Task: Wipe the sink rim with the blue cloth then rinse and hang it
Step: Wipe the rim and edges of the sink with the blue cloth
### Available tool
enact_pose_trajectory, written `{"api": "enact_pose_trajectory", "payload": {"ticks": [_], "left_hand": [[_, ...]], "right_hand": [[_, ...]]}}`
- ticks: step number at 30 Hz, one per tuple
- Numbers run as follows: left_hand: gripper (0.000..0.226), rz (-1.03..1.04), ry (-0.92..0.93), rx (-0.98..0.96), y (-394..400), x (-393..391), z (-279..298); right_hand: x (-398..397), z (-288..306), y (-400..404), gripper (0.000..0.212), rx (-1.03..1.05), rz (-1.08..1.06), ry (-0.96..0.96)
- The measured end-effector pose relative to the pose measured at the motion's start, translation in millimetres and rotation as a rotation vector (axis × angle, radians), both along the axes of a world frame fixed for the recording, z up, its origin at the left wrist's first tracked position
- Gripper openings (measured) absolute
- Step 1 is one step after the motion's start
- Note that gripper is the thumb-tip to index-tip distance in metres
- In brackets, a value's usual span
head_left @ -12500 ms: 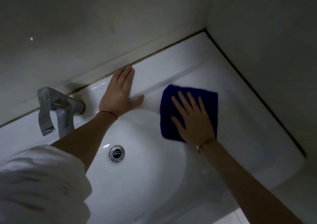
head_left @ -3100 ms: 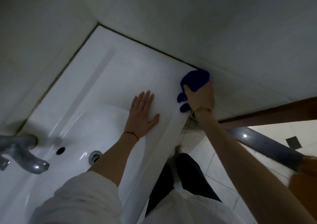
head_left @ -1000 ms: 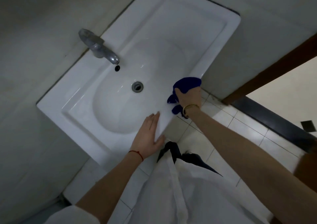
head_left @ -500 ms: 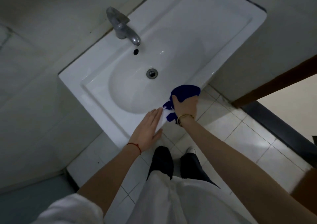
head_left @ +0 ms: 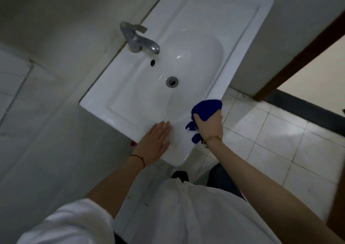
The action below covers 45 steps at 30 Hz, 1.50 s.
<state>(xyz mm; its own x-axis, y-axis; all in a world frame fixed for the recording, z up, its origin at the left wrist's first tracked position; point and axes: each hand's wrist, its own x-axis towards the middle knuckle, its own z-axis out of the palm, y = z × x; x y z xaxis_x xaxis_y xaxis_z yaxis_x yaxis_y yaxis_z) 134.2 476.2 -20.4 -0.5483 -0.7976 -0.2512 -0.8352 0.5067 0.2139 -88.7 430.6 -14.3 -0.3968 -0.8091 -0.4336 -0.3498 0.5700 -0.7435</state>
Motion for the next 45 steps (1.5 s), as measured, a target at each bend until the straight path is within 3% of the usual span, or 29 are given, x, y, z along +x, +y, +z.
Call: {"api": "enact_pose_trajectory", "payload": {"ticks": [4,11,19,24,27,31,34,41,45], "left_hand": [[0.062,-0.019,-0.037,-0.033,-13,35,4],[0.056,-0.040,0.094,-0.087,-18,54,3],[0.051,-0.027,0.175,-0.153,-15,57,-7],[0.051,-0.022,0.186,-0.139,-17,58,-7],[0.052,-0.011,0.182,-0.129,-17,56,-5],[0.053,-0.015,0.177,-0.118,-18,56,-7],[0.055,-0.001,0.170,-0.093,-19,57,-9],[0.053,-0.005,0.181,-0.100,-19,56,-5],[0.053,-0.003,0.183,-0.102,-19,54,-3]], "right_hand": [[30,-4,48,0.083,0.033,-0.002,0.020],[16,11,5,0.079,0.036,-0.115,0.068],[76,1,98,0.085,0.053,-0.077,0.136],[46,7,37,0.075,0.093,-0.121,0.147],[40,13,16,0.080,0.085,-0.148,0.185],[74,11,71,0.096,0.099,-0.105,0.203],[92,7,103,0.095,0.115,-0.091,0.213],[45,9,24,0.076,0.118,-0.142,0.196],[44,13,9,0.081,0.103,-0.175,0.242]]}}
